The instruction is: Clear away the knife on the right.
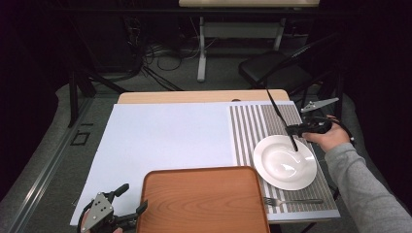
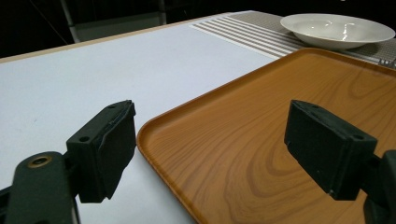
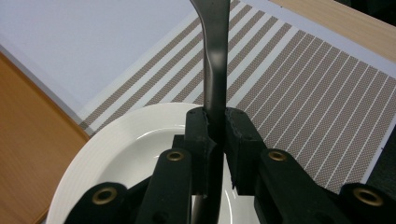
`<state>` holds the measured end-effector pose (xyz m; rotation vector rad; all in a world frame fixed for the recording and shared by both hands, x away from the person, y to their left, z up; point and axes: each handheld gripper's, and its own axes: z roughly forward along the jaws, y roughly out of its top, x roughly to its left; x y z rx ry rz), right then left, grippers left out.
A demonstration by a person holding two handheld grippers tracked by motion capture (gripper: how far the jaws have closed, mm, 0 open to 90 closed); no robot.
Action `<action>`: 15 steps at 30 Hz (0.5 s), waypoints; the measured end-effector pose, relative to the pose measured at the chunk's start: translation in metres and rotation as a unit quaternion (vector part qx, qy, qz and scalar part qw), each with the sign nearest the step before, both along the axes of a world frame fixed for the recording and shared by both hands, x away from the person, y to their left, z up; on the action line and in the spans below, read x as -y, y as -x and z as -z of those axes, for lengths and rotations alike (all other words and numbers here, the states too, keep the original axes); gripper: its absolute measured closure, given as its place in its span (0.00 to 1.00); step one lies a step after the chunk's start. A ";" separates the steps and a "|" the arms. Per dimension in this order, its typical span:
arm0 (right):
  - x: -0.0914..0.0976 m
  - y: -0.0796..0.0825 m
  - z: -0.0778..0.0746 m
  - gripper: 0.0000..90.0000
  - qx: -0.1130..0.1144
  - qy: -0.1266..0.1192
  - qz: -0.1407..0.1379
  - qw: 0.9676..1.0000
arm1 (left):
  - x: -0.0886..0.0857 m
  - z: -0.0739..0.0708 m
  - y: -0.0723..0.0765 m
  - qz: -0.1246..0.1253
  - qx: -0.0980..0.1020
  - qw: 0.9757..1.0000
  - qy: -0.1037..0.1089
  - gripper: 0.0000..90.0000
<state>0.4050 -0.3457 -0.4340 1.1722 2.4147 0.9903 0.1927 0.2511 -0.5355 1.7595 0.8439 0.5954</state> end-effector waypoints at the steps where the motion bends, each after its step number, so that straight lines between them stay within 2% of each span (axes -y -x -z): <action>1: 0.000 0.003 0.000 0.89 -0.002 -0.001 0.003 1.000 | 0.000 0.000 0.000 0.000 0.000 1.000 0.000 0.19; 8: 0.004 0.026 0.002 0.89 -0.002 0.001 0.005 1.000 | 0.001 0.000 0.000 0.001 0.001 1.000 -0.001 0.19; 11: 0.005 0.037 0.004 0.89 -0.009 -0.010 0.012 1.000 | 0.001 0.000 0.000 0.001 0.000 1.000 -0.001 0.19; 15: 0.006 0.053 0.006 0.89 -0.004 -0.007 0.019 1.000 | 0.002 0.000 0.000 0.002 0.001 1.000 -0.002 0.19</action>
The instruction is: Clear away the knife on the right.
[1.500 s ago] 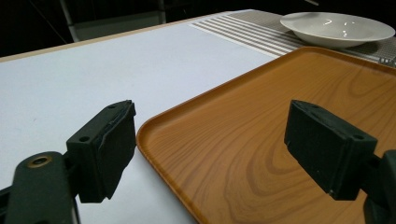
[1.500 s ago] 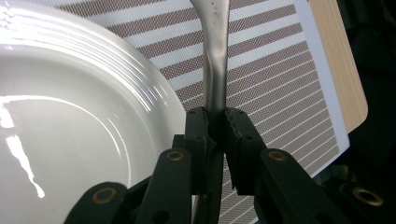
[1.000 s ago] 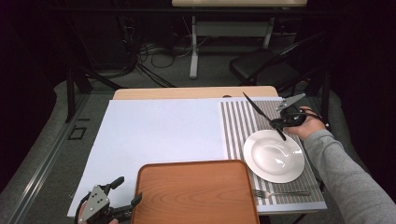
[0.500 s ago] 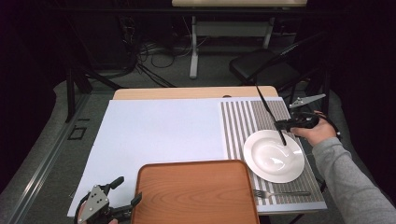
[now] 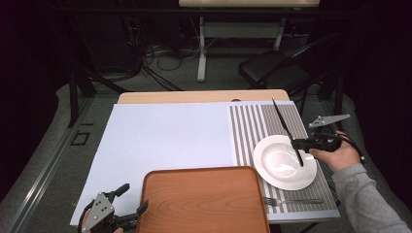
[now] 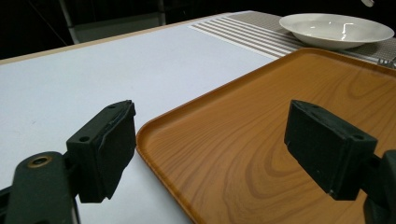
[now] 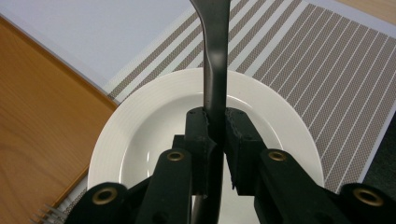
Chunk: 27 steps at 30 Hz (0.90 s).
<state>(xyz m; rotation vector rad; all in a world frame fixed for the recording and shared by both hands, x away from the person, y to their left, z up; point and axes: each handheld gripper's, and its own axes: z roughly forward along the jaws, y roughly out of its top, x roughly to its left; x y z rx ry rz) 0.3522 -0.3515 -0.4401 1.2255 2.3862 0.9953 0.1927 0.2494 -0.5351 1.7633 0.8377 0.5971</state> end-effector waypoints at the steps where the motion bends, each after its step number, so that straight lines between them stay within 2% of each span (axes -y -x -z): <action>1: 0.000 0.004 0.001 0.89 0.005 0.000 0.000 1.000 | 0.000 0.000 0.000 0.000 0.000 1.000 0.000 0.19; 7: 0.001 0.031 0.005 0.89 0.019 -0.007 0.004 1.000 | 0.000 0.000 0.000 0.000 0.001 1.000 0.001 0.19; 11: -0.001 0.049 0.012 0.89 0.017 -0.013 0.006 1.000 | 0.000 0.000 0.000 0.002 0.001 1.000 0.002 0.18; 22: -0.014 0.072 0.024 0.89 0.019 -0.020 0.002 1.000 | 0.000 0.000 0.000 0.005 0.000 1.000 0.003 0.18; 27: -0.026 0.083 0.028 0.89 0.014 -0.027 -0.012 0.999 | 0.000 0.000 0.001 0.010 0.001 1.000 0.000 0.17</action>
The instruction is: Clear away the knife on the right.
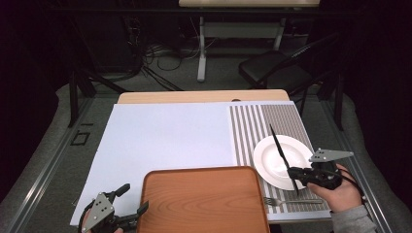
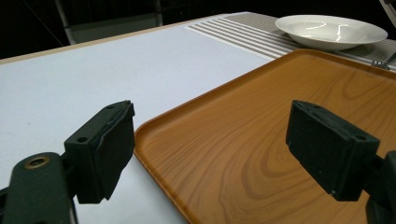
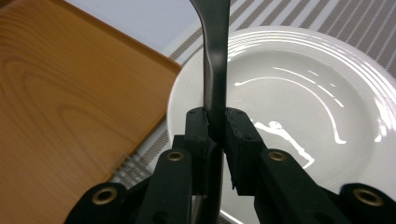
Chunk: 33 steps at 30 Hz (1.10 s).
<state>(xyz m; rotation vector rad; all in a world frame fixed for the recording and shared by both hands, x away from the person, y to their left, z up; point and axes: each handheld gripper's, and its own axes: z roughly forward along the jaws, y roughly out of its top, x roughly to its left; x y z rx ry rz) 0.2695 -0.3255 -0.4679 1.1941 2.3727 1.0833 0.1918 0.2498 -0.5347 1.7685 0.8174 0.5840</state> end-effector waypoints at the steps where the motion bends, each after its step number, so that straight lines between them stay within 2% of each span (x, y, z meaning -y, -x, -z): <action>1: -0.006 0.004 0.000 0.89 -0.003 0.001 -0.011 1.000 | 0.000 0.000 0.000 0.000 0.001 1.000 -0.001 0.17; 7: -0.024 0.012 0.000 0.89 -0.007 0.001 -0.037 0.999 | 0.000 0.000 0.001 -0.003 0.004 1.000 0.002 0.17; 11: -0.044 0.018 0.003 0.89 -0.011 -0.005 -0.069 0.998 | 0.000 0.000 0.001 -0.003 0.003 1.000 0.002 0.17; 16: -0.059 0.021 0.006 0.89 -0.020 -0.009 -0.090 0.996 | -0.001 0.000 0.001 0.000 0.006 1.000 0.001 0.17; 25: -0.083 0.025 0.015 0.89 -0.033 -0.013 -0.118 0.992 | -0.001 0.000 0.001 -0.001 0.006 1.000 0.000 0.17; 30: -0.090 0.028 0.021 0.89 -0.045 -0.002 -0.125 0.991 | -0.001 0.000 0.001 -0.002 0.005 1.000 0.001 0.17; 33: -0.096 0.032 0.026 0.89 -0.056 0.003 -0.137 0.989 | -0.001 0.000 0.001 -0.001 0.005 1.000 0.000 0.17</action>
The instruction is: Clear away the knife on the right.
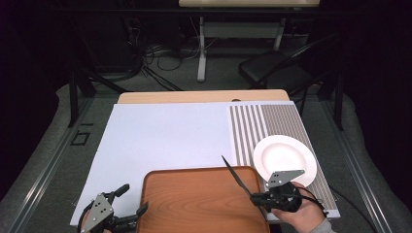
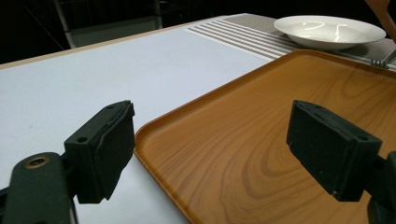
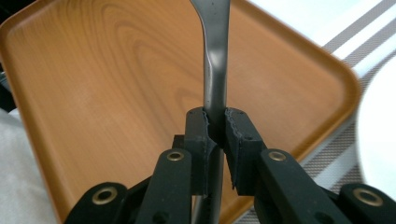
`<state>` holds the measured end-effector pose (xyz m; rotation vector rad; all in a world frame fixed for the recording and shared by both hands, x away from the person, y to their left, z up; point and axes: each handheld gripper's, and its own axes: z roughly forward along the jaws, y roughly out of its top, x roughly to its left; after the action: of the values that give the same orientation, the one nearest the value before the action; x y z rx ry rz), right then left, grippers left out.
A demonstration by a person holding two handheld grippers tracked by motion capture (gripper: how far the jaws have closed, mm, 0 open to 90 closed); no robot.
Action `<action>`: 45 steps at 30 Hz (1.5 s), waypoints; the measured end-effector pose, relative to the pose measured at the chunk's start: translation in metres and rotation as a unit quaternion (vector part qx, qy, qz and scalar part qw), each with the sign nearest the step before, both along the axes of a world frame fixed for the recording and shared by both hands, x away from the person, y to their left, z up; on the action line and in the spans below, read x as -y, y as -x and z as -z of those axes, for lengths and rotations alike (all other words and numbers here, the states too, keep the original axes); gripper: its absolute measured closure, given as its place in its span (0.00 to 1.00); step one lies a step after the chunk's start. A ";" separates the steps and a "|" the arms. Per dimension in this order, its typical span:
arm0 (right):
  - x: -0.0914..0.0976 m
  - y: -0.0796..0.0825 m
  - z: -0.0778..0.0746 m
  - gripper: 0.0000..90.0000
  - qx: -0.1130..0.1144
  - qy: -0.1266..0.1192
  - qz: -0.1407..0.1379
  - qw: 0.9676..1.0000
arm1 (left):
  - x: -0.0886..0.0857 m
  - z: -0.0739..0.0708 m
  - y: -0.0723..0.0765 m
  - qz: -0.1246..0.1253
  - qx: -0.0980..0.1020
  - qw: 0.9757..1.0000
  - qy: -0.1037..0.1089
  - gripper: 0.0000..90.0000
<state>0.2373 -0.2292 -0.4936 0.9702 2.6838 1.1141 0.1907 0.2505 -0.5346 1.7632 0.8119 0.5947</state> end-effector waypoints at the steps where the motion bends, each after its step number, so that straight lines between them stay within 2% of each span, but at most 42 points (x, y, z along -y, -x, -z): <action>1: 0.000 0.000 0.000 0.89 0.000 0.000 0.000 1.000 | 0.000 0.000 0.000 0.000 0.000 1.000 0.000 0.17; 5: -0.007 0.003 0.003 0.89 -0.006 0.015 -0.009 1.000 | 0.000 0.000 0.000 -0.001 0.000 1.000 0.001 0.17; 13: -0.016 0.004 0.010 0.89 -0.046 0.042 0.001 0.998 | 0.000 0.000 0.000 0.000 0.001 1.000 0.000 0.17; 15: -0.016 0.004 0.011 0.89 -0.051 0.043 0.002 0.998 | 0.000 0.000 0.000 0.000 0.001 1.000 0.000 0.17; 19: -0.018 0.004 0.014 0.89 -0.073 0.050 0.009 0.996 | -0.001 0.000 0.000 0.000 0.001 1.000 0.000 0.17; 25: -0.021 0.004 0.019 0.89 -0.104 0.067 0.014 0.992 | -0.001 0.000 0.000 -0.001 0.001 1.000 0.000 0.17; 26: -0.021 0.003 0.020 0.89 -0.116 0.068 0.016 0.991 | -0.001 0.000 0.000 -0.001 0.001 1.000 0.000 0.17; 34: -0.022 -0.003 0.026 0.89 -0.147 0.066 0.027 0.987 | -0.001 0.000 0.000 0.000 0.001 1.000 -0.001 0.17; 37: -0.025 -0.006 0.031 0.89 -0.167 0.074 0.030 0.983 | 0.000 0.001 -0.001 0.000 0.000 1.000 0.002 0.17; 39: -0.028 -0.007 0.036 0.89 -0.178 0.087 0.032 0.980 | 0.000 0.000 -0.001 0.001 -0.001 1.000 0.001 0.17; 40: -0.029 -0.008 0.038 0.89 -0.184 0.085 0.034 0.979 | 0.001 0.000 -0.001 0.000 0.000 1.000 -0.001 0.17; 45: -0.029 -0.008 0.038 0.89 -0.181 0.086 0.031 0.979 | 0.000 0.000 -0.001 0.002 0.000 1.000 0.000 0.17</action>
<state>0.2451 -0.2003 -0.5312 1.3249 2.9366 0.7374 0.1914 0.2506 -0.5349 1.7650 0.8091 0.5915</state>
